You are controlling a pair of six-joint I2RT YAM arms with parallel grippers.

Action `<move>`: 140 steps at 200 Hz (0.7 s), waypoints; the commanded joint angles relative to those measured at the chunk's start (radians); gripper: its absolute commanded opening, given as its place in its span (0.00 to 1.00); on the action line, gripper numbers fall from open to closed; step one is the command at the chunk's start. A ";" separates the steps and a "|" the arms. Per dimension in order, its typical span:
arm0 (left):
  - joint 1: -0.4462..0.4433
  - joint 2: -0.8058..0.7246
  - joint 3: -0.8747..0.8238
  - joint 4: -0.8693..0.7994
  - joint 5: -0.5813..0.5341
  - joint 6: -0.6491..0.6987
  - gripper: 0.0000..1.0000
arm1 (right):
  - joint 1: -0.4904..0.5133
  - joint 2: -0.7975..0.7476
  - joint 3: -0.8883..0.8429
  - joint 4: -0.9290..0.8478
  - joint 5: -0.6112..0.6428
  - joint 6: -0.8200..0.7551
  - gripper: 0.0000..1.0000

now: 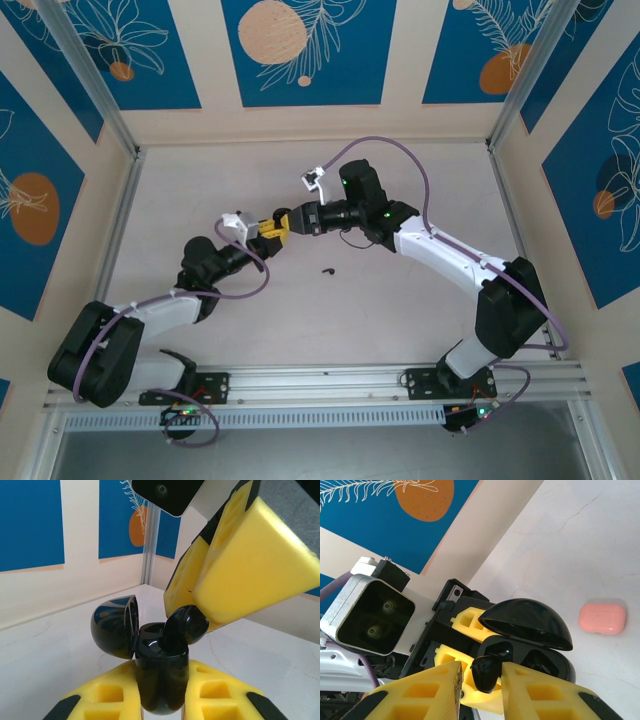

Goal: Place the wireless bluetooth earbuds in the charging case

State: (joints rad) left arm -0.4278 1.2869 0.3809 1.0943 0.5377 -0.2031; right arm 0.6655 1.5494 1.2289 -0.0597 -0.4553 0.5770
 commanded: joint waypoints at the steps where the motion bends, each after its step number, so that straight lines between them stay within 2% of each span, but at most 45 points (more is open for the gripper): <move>1: -0.012 -0.004 0.019 0.020 0.021 0.000 0.00 | 0.013 -0.014 0.027 0.031 -0.006 0.008 0.28; 49: -0.013 -0.003 0.018 0.029 0.025 -0.007 0.00 | 0.009 -0.038 0.006 0.008 0.033 0.007 0.34; 140: -0.012 -0.001 0.018 0.037 0.025 -0.010 0.00 | -0.004 -0.068 -0.021 0.006 0.039 0.007 0.34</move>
State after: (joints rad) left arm -0.4278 1.2869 0.3809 1.0920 0.5423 -0.2031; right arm 0.6655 1.5181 1.2274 -0.0605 -0.4145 0.5804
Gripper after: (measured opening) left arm 0.173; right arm 0.342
